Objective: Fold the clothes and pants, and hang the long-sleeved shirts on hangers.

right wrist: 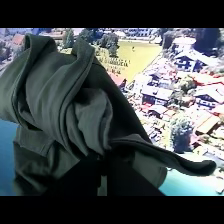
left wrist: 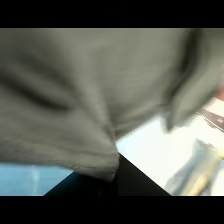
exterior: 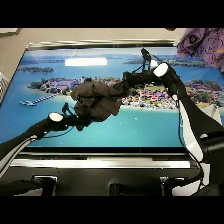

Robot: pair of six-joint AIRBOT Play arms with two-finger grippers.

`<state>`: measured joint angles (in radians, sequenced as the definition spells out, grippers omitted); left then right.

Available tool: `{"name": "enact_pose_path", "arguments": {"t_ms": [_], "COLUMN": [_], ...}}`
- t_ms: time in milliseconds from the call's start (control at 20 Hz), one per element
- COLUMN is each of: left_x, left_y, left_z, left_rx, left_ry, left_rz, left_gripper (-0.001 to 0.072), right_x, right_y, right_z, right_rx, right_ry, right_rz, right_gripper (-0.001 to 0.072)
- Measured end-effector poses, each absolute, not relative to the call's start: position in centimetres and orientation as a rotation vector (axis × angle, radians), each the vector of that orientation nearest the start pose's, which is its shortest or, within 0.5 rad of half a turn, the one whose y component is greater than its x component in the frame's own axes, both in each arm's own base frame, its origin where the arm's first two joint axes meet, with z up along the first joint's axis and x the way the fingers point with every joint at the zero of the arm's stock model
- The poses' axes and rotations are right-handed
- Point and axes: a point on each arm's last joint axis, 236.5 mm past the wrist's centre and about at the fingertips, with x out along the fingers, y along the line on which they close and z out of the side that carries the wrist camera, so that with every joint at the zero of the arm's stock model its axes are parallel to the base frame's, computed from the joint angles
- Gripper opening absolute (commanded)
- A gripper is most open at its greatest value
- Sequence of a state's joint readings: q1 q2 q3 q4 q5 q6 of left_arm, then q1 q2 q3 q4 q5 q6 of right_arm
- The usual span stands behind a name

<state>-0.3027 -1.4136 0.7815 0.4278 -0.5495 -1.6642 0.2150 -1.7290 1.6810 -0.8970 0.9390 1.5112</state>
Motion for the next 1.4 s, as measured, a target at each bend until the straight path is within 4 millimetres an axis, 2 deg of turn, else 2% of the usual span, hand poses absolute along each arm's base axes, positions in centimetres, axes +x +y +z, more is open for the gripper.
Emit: {"name": "enact_pose_path", "arguments": {"t_ms": [100,200,300,400,450,500,600,650,750,850,950,1100,1200,1250,1300,1400], "left_x": [39.7,42.3,44.2,44.3,43.7,42.7,39.6,37.6,33.7,29.9,26.9,24.4,24.1,24.4,24.9,26.6], "left_y": [-22.0,-18.7,-14.2,-9.5,-7.3,-5.4,-2.5,-1.5,-0.2,0.1,0.2,-0.1,0.2,0.6,1.1,2.2], "left_z": [-2.7,3.2,10.8,18.7,22.8,26.1,32.5,35.2,39.1,41.9,43.5,44.6,44.5,43.9,42.9,40.1], "left_rx": [-1.091,-1.043,-0.984,-0.910,-0.874,-0.833,-0.747,-0.699,-0.616,-0.536,-0.463,-0.401,-0.406,-0.432,-0.460,-0.545], "left_ry": [1.153,1.024,0.859,0.700,0.618,0.557,0.432,0.376,0.284,0.199,0.137,0.089,0.084,0.097,0.125,0.201], "left_rz": [-0.214,-0.279,-0.321,-0.337,-0.338,-0.332,-0.309,-0.288,-0.232,-0.165,-0.089,-0.019,0.004,0.011,0.017,0.005], "left_gripper": [0.0016,0.0016,0.0017,0.0017,0.0017,0.0018,0.0018,0.0018,0.0018,0.0018,0.0018,0.0018,0.0018,0.0018,0.0018,0.0018], "right_x": [53.2,54.5,55.5,55.4,54.8,53.7,50.4,48.3,43.4,38.2,33.9,29.8,29.3,29.6,30.4,33.2], "right_y": [21.6,18.2,14.1,10.3,8.7,7.2,5.3,4.8,4.1,4.2,4.2,4.3,4.4,4.5,4.7,5.4], "right_z": [7.3,9.8,13.6,18.5,21.1,23.7,28.6,30.8,34.4,37.4,39.8,42.6,43.7,43.8,43.5,41.4], "right_rx": [0.466,0.481,0.518,0.548,0.553,0.552,0.535,0.518,0.456,0.405,0.374,0.381,0.410,0.433,0.454,0.503], "right_ry": [0.964,0.899,0.813,0.723,0.682,0.647,0.590,0.568,0.538,0.506,0.461,0.382,0.340,0.339,0.351,0.429], "right_rz": [0.443,0.331,0.232,0.168,0.150,0.135,0.124,0.122,0.121,0.135,0.138,0.144,0.148,0.151,0.157,0.172], "right_gripper": [0.0037,0.0037,0.0037,0.0037,0.0037,0.0037,0.0038,0.0038,0.0038,0.0038,0.0038,0.0038,0.0038,0.0038,0.0039,0.0039]}}
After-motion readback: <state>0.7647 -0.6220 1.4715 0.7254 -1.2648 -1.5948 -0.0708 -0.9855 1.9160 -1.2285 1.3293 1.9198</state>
